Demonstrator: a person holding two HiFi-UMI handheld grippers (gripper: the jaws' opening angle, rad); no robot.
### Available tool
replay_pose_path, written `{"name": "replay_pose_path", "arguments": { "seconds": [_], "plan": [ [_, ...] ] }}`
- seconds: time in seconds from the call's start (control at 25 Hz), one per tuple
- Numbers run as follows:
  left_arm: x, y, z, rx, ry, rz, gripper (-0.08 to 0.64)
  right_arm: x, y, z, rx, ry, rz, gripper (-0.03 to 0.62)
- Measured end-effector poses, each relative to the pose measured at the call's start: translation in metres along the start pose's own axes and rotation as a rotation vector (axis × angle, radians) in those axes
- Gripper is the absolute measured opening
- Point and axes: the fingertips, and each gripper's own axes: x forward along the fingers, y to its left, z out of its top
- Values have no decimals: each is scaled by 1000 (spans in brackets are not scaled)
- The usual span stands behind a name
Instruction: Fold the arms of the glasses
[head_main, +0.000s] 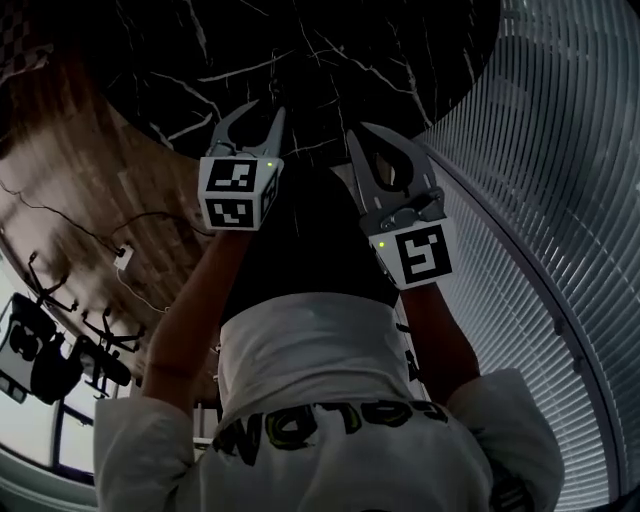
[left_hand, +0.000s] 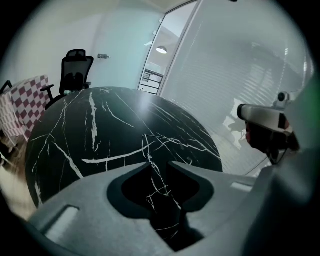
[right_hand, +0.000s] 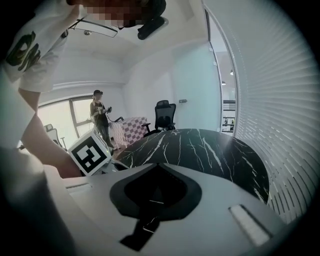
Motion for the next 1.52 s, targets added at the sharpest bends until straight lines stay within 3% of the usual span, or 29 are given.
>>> {"name": "replay_pose_path", "arguments": {
  "seconds": [0.28, 0.52, 0.84, 1.28, 1.52],
  "plan": [
    [10, -4, -1, -29, 11, -18, 97, -6, -1, -5, 23, 22, -3, 2],
    [13, 1, -3, -47, -6, -15, 5, -5, 0, -9, 28, 28, -9, 2],
    [5, -5, -1, -52, -35, -45, 2, -15, -2, -3, 8, -4, -24, 2],
    [-44, -36, 39, -92, -108, -75, 0, -55, -12, 36, -60, -101, -47, 2],
    [-89, -56, 83, -100, -193, -118, 0, -71, -10, 73, -121, -172, -61, 2]
  ]
}}
